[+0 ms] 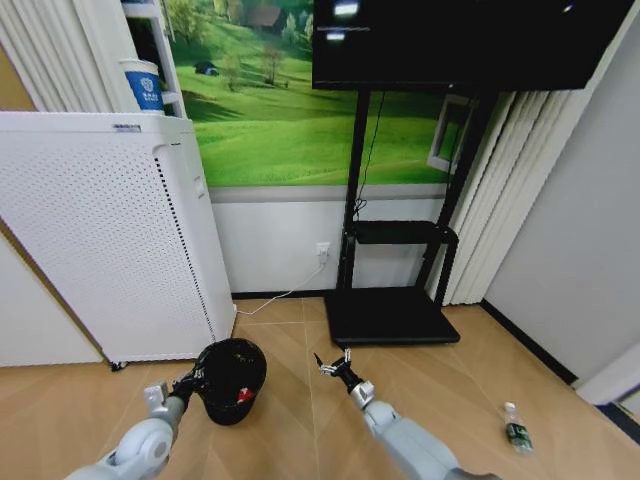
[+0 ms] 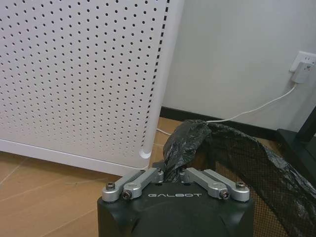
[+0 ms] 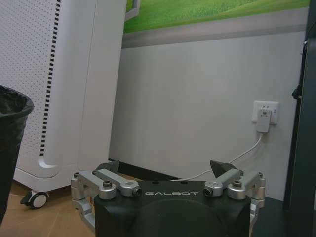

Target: Pick up the trash bin and place the garbage on the floor into it.

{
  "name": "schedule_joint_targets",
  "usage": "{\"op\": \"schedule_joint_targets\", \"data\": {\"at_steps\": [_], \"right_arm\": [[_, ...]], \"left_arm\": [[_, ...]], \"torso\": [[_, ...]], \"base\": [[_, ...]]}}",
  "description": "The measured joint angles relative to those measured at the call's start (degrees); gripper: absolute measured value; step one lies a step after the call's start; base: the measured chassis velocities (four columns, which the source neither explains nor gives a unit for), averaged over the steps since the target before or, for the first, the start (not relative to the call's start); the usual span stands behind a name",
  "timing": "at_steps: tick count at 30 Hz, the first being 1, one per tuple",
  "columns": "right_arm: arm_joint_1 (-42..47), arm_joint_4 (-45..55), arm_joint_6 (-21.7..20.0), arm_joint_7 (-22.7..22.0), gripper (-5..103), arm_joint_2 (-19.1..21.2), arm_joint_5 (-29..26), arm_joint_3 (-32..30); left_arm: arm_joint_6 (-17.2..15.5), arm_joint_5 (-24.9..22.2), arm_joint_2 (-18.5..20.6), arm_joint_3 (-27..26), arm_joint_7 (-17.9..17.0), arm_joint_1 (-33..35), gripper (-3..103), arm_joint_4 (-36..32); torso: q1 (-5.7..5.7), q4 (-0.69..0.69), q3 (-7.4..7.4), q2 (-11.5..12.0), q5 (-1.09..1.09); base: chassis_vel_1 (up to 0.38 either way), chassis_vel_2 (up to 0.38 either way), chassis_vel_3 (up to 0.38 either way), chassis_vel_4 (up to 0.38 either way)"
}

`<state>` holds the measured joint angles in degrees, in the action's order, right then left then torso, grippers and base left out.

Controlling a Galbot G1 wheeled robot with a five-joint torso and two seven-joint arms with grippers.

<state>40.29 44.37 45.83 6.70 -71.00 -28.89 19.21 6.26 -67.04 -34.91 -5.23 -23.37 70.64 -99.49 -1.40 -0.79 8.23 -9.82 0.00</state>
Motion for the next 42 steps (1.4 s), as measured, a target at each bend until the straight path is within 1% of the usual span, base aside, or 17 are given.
{"op": "schedule_joint_targets", "data": {"at_steps": [3,6,9,18,25,26,27,29,31,33,34,36,39,40,42], "right_arm": [[0.10,-0.02,0.00,0.99,100,0.03,-0.89,0.09],[0.08,-0.83,0.00,3.29,100,-0.09,-1.60,-0.13],[-0.14,-1.23,0.00,3.92,100,-0.11,-1.73,-0.24],[-0.04,-1.06,0.02,3.95,100,-0.04,-1.22,-0.58],[1.45,-0.90,0.06,3.66,100,-0.11,-0.56,-0.45],[1.45,-1.22,0.06,3.34,100,-0.26,-0.43,-0.36],[1.45,-1.22,0.06,3.34,100,-0.26,-0.43,-0.36],[1.44,-2.04,0.07,2.41,100,-0.46,0.98,-0.12],[1.44,-2.49,0.07,1.85,100,-0.56,1.66,0.15],[1.36,-4.47,0.07,-0.82,100,-1.31,3.27,1.34],[1.36,-4.47,0.07,-0.82,100,-1.31,3.27,1.34],[0.48,-7.33,0.07,-2.28,100,-2.73,4.44,2.24],[-0.42,-9.31,0.06,-2.83,100,-3.64,4.64,2.81],[-0.74,-10.18,0.06,-2.97,100,-3.90,5.13,2.78],[-0.67,-10.56,0.06,-3.20,100,-3.86,5.62,2.40]], "left_arm": [[0.00,-0.03,0.01,0.00,0.06,-0.02,7,0.00],[0.01,-0.04,-0.13,0.17,0.16,-0.13,7,0.00],[0.01,-0.02,-0.28,0.32,0.16,-0.18,7,0.17],[0.02,-0.03,-0.21,-0.21,0.17,0.59,7,-0.64],[0.02,0.66,-0.09,-3.23,0.12,4.84,7,-2.56],[0.02,0.85,0.03,-4.35,0.14,6.28,7,-3.13],[0.02,0.85,0.03,-4.35,0.14,6.28,7,-3.13],[0.02,1.44,0.18,-6.50,0.19,8.96,7,-4.07],[-0.01,1.66,0.23,-7.50,0.21,10.07,7,-4.56],[-0.22,2.14,0.28,-10.28,0.22,12.86,7,-5.95],[-0.22,2.14,0.28,-10.28,0.22,12.86,7,-5.95],[-0.32,2.35,0.44,-12.27,0.41,14.87,7,-7.09],[-0.36,2.56,0.58,-14.08,0.53,16.54,7,-8.00],[-0.37,2.63,0.56,-14.83,0.59,17.32,7,-8.44],[-0.38,2.72,0.42,-15.47,0.64,17.87,7,-8.65]], "torso": [[0.00,-0.01,0.00,0.00,0.00],[-0.01,-0.01,0.01,0.00,0.00],[-0.01,-0.01,0.01,0.00,-0.01],[-0.06,-0.04,0.04,0.01,0.00],[-0.03,-0.01,0.01,0.00,-0.01],[-0.02,0.00,0.00,0.00,-0.01],[-0.02,0.00,0.00,0.00,-0.01],[-0.01,0.02,0.00,0.00,-0.01],[-0.01,0.01,0.00,0.00,0.00],[-0.01,-0.02,0.01,0.00,0.00],[-0.01,-0.02,0.01,0.00,0.00],[-0.02,-0.02,0.01,0.00,0.00],[-0.02,-0.02,0.01,0.00,0.00],[-0.02,0.00,0.01,0.00,0.01],[-0.02,0.00,0.01,0.00,0.01]], "base": [[-0.036,-0.004,0.003,0.004],[-0.093,0.014,0.061,-0.014],[-0.144,0.039,0.130,-0.008],[-0.216,0.043,0.258,-0.048],[-0.010,0.014,-0.011,-0.030],[0.114,-0.007,-0.072,0.023],[0.114,-0.007,-0.072,0.023],[0.064,0.006,-0.058,0.025],[0.000,0.000,0.000,0.000],[0.000,0.000,0.000,0.000],[0.000,0.000,0.000,0.000],[0.000,0.000,0.000,0.000],[0.000,0.000,0.000,0.000],[0.000,0.000,0.000,0.000],[0.000,0.000,0.000,0.000]]}}
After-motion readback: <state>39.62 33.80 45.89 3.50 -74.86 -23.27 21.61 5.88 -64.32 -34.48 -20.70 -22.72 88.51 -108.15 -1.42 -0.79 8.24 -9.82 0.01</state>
